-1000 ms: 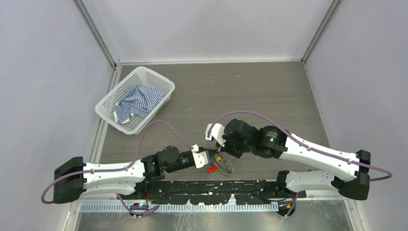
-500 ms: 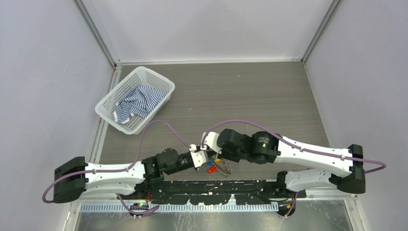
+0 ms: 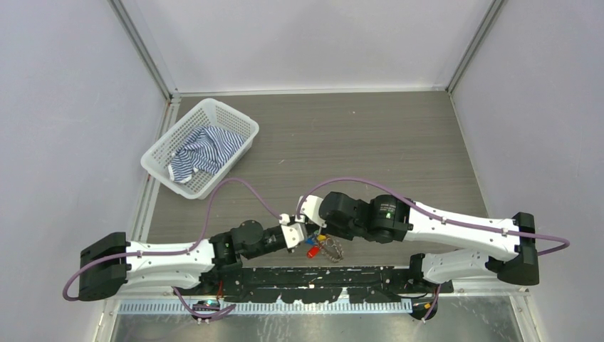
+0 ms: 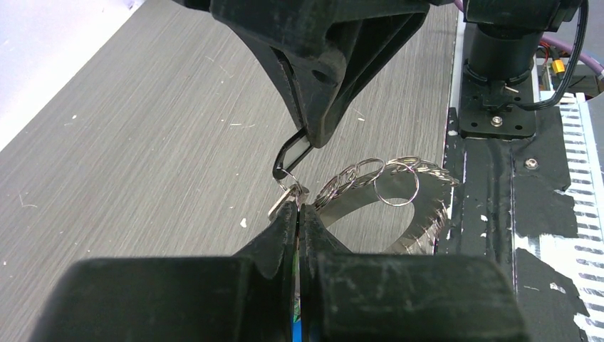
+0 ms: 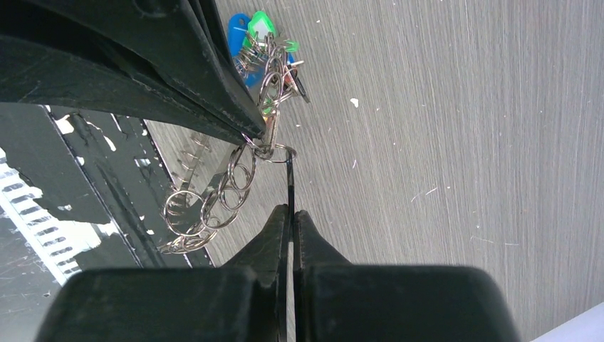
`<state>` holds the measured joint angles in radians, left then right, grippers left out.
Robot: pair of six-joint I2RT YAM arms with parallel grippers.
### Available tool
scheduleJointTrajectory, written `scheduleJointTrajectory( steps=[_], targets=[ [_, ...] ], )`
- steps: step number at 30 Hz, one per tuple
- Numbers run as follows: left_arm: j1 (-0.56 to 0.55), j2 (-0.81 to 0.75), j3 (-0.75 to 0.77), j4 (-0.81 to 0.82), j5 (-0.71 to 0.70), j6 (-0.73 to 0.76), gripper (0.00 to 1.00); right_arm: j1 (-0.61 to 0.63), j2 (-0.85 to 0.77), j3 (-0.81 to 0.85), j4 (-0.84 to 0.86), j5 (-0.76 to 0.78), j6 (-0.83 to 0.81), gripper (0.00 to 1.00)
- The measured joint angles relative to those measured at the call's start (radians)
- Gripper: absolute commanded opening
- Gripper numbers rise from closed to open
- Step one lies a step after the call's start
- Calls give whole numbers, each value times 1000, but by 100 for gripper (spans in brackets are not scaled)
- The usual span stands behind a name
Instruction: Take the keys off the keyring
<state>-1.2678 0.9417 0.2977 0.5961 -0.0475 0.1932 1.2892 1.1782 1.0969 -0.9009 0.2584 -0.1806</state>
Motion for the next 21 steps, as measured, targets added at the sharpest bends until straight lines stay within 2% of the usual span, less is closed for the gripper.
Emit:
scheduleJointTrajectory(
  steps=[21],
  targets=[
    [7, -18, -10, 2, 5, 1, 0, 5, 39, 39, -32, -22, 11, 1]
  ],
)
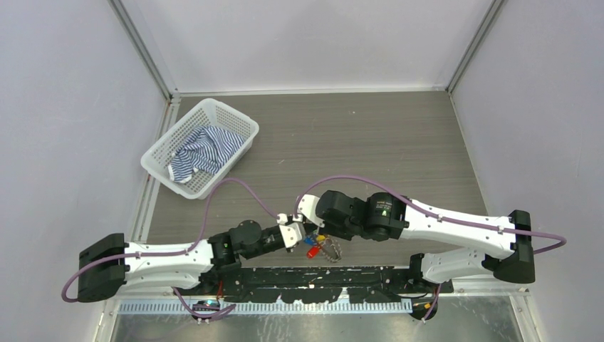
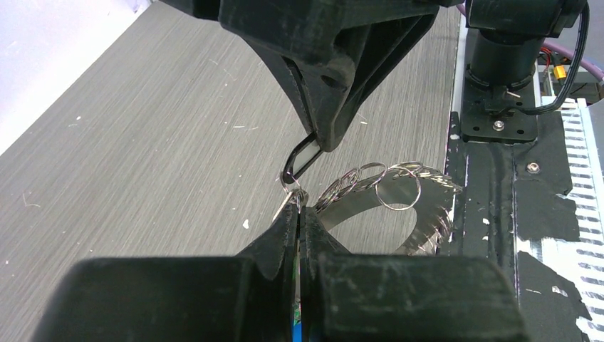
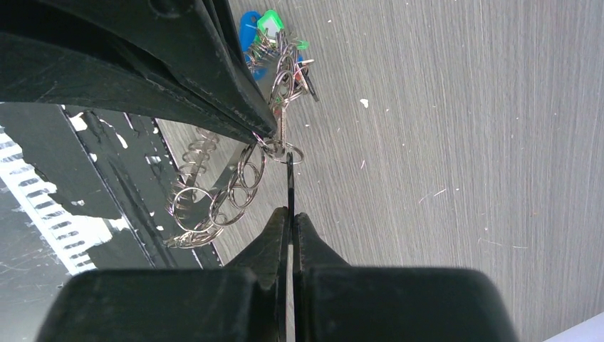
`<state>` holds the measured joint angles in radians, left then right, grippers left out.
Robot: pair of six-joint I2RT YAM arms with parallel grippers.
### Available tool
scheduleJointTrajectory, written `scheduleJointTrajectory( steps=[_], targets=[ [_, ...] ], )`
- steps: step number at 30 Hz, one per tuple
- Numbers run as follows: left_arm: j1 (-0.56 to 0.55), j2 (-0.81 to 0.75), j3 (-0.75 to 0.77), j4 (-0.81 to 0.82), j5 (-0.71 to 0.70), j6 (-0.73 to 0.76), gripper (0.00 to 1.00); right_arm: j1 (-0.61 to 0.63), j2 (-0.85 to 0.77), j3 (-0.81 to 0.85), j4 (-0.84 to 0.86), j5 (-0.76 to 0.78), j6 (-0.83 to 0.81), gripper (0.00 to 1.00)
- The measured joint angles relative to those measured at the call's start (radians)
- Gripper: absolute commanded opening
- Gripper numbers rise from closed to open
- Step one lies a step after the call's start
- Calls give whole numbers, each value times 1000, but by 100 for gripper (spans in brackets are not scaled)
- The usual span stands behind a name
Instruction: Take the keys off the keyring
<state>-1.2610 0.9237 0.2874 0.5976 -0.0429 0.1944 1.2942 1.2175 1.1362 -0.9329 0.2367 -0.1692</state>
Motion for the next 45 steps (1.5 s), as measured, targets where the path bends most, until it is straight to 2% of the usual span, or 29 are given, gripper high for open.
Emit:
scheduleJointTrajectory(
  steps=[45],
  targets=[
    [26, 30, 0, 42, 63, 19, 0, -7, 61, 59, -86, -24, 7, 1]
  ],
)
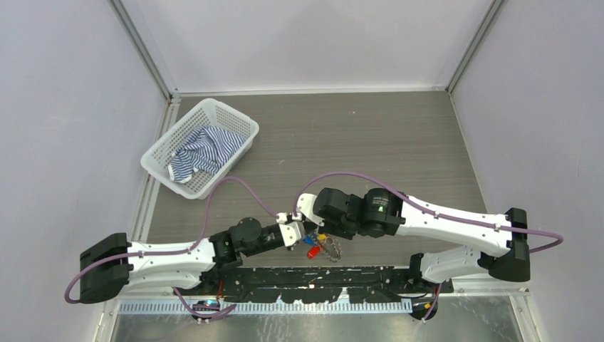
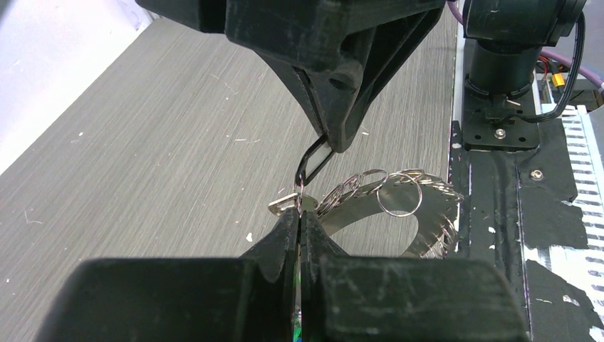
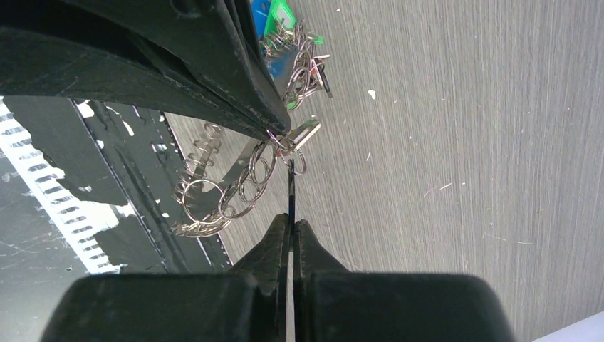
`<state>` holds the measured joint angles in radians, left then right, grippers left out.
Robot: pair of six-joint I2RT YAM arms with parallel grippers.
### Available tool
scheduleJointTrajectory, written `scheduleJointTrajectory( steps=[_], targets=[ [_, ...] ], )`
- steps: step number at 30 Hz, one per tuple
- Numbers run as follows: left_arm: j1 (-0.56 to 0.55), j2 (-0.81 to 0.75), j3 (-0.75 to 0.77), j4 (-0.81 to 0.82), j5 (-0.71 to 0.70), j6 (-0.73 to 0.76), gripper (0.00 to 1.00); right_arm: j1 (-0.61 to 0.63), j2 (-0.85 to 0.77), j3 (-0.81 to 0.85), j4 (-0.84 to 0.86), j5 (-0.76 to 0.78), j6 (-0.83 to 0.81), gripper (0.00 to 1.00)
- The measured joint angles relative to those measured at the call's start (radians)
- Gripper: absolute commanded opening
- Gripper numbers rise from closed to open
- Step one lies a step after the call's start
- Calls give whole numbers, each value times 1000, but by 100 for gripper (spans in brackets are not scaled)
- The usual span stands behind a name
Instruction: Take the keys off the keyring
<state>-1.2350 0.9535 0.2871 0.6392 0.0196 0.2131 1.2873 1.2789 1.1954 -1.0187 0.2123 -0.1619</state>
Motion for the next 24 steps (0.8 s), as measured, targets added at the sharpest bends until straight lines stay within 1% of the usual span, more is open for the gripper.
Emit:
scheduleJointTrajectory(
  steps=[8, 24],
  targets=[
    [0, -7, 0, 2, 10, 4, 0, 0, 0, -1, 9, -22, 1, 1],
    [1, -32, -47, 10, 2, 1, 0, 2, -12, -77, 116, -34, 8, 1]
  ],
)
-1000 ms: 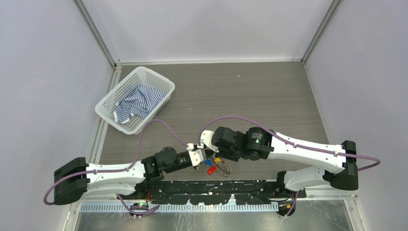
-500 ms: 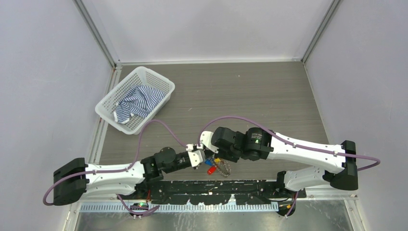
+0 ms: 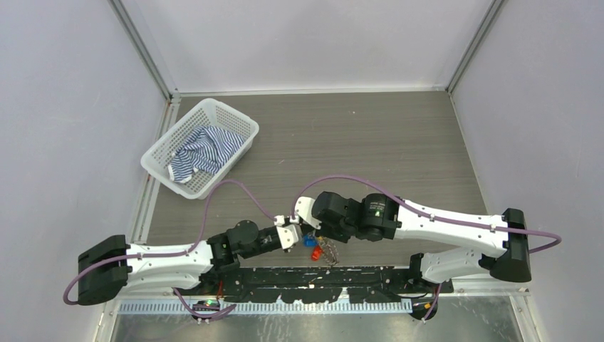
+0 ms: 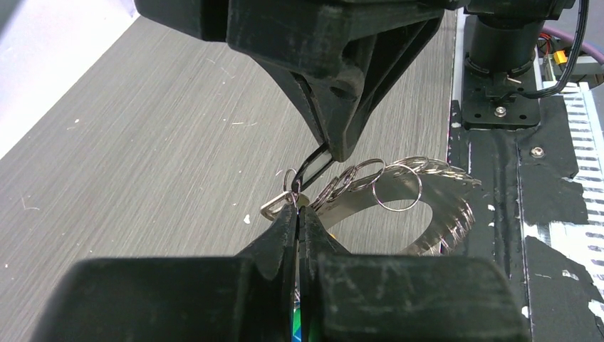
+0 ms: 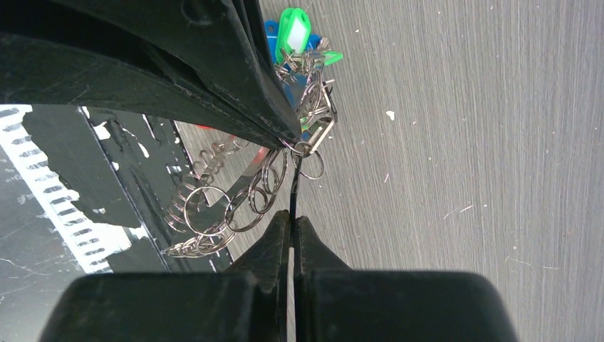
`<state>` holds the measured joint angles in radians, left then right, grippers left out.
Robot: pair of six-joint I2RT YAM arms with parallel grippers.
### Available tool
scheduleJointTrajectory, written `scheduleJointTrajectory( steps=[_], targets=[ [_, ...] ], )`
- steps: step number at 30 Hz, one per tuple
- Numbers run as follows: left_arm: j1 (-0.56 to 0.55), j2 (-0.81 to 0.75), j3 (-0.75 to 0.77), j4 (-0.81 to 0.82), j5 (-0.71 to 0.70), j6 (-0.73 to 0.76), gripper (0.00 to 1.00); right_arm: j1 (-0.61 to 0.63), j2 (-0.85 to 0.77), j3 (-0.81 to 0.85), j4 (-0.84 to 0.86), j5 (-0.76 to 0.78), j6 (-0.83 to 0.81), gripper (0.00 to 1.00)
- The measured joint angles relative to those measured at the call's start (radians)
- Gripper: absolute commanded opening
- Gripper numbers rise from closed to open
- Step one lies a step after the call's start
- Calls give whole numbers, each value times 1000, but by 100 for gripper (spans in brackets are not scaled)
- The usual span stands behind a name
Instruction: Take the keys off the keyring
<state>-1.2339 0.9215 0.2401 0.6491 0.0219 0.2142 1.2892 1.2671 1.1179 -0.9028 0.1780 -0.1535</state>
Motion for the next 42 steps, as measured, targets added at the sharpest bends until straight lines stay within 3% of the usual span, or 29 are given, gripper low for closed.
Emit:
scheduleJointTrajectory(
  steps=[24, 42],
  targets=[
    [-10, -53, -9, 4, 11, 0, 0, -114, -32, -103, 155, -147, 2, 1],
    [-10, -47, -8, 21, 13, 3, 0, -107, -60, -95, 146, -118, -1, 1]
  ],
)
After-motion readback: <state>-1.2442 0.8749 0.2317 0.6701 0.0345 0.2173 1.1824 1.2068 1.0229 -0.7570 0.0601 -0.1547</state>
